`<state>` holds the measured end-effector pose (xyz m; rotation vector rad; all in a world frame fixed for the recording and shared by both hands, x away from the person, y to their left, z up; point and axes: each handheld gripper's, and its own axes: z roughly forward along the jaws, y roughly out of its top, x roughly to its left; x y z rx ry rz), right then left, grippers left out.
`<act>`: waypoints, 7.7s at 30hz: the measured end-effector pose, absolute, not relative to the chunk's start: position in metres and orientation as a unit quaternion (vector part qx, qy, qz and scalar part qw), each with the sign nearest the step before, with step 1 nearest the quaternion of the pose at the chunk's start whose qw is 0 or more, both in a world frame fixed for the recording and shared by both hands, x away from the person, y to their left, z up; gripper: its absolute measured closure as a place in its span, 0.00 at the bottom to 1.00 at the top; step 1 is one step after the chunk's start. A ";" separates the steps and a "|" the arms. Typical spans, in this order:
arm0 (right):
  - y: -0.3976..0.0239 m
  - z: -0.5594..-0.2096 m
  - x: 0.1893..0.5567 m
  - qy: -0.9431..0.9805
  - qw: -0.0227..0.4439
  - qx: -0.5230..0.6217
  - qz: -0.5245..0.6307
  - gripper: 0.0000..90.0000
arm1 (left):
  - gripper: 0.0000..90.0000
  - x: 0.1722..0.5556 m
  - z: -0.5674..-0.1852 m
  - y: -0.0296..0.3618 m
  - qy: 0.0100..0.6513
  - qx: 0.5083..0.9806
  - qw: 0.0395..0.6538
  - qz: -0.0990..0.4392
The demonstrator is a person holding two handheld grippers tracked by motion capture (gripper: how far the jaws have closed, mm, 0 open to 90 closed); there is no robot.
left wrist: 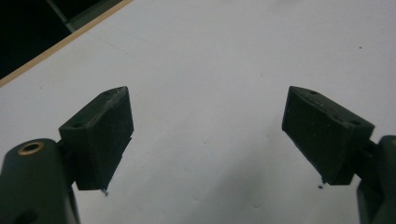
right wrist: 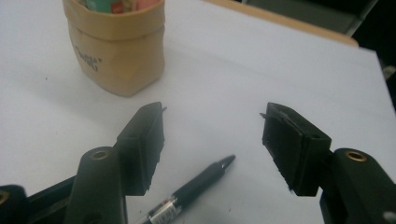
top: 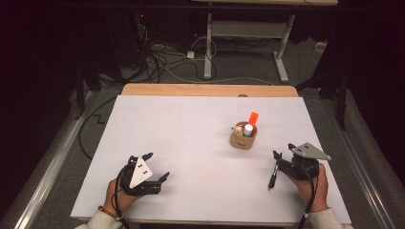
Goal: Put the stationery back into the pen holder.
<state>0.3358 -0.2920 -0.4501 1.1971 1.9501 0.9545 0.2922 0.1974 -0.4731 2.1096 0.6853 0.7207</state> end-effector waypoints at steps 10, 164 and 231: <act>-0.301 -0.459 0.336 0.716 0.256 0.554 0.339 0.50 | 0.18 0.291 -0.475 0.199 0.255 0.834 0.407 0.272; -0.223 -0.389 0.437 0.642 0.279 0.364 0.615 0.90 | 0.18 0.297 -0.478 0.197 0.266 0.840 0.397 0.258; -0.239 -0.426 0.417 0.703 0.278 0.357 0.549 0.87 | 0.18 0.297 -0.479 0.197 0.264 0.842 0.394 0.256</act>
